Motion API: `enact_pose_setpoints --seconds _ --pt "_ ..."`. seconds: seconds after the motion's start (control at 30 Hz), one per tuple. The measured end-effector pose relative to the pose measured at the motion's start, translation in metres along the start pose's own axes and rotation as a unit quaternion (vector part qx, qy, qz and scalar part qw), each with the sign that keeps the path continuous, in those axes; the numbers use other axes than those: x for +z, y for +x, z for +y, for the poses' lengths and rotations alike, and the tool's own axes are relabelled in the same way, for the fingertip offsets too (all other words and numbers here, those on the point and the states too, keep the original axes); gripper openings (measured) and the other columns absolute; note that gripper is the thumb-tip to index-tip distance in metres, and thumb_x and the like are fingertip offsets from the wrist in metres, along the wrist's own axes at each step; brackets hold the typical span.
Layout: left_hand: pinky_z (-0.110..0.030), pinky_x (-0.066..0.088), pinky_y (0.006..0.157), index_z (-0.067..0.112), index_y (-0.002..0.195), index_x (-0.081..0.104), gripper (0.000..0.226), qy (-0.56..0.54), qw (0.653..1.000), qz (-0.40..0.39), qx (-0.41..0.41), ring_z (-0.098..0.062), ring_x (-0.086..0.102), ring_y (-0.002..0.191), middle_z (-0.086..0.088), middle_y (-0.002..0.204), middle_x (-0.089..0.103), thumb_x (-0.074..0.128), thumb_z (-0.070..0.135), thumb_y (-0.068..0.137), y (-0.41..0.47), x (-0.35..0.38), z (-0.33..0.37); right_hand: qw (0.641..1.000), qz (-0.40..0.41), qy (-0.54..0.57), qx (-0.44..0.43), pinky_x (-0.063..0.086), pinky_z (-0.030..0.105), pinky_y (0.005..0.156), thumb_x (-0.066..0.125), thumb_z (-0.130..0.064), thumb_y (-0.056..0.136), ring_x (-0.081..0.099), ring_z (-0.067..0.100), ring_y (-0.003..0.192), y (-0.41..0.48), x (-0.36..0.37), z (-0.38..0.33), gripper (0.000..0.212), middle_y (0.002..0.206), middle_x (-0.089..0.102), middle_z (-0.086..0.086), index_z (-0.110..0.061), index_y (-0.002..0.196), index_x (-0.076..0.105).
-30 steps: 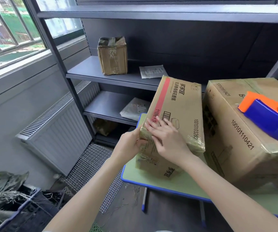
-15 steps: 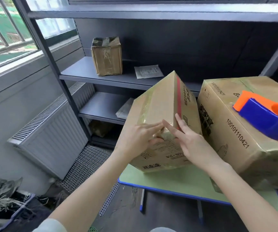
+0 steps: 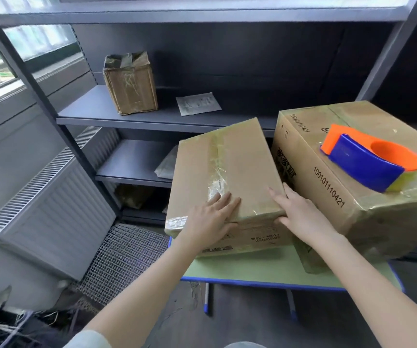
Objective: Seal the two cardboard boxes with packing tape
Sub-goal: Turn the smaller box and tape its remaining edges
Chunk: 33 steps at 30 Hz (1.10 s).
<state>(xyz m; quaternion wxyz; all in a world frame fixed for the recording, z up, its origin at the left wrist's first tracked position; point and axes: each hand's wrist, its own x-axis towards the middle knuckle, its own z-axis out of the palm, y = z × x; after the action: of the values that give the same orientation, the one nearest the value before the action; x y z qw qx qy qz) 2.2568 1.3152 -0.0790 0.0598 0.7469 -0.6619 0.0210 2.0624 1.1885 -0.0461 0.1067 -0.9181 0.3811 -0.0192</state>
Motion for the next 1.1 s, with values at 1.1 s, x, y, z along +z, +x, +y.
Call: enact_pose_setpoints --seconds 1.1 --pt "-0.031 0.053 0.07 0.033 0.124 0.055 0.046 -0.067 0.979 0.024 -0.189 -0.008 0.049 0.125 0.019 0.134 0.052 0.035 0.029 0.083 -0.077 0.014 0.001 0.957 -0.274 -0.026 -0.092 -0.005 0.038 0.115 0.056 -0.016 0.09 -0.017 0.022 0.142 0.041 0.019 -0.033 0.083 0.153 -0.021 0.001 -0.028 0.148 -0.002"
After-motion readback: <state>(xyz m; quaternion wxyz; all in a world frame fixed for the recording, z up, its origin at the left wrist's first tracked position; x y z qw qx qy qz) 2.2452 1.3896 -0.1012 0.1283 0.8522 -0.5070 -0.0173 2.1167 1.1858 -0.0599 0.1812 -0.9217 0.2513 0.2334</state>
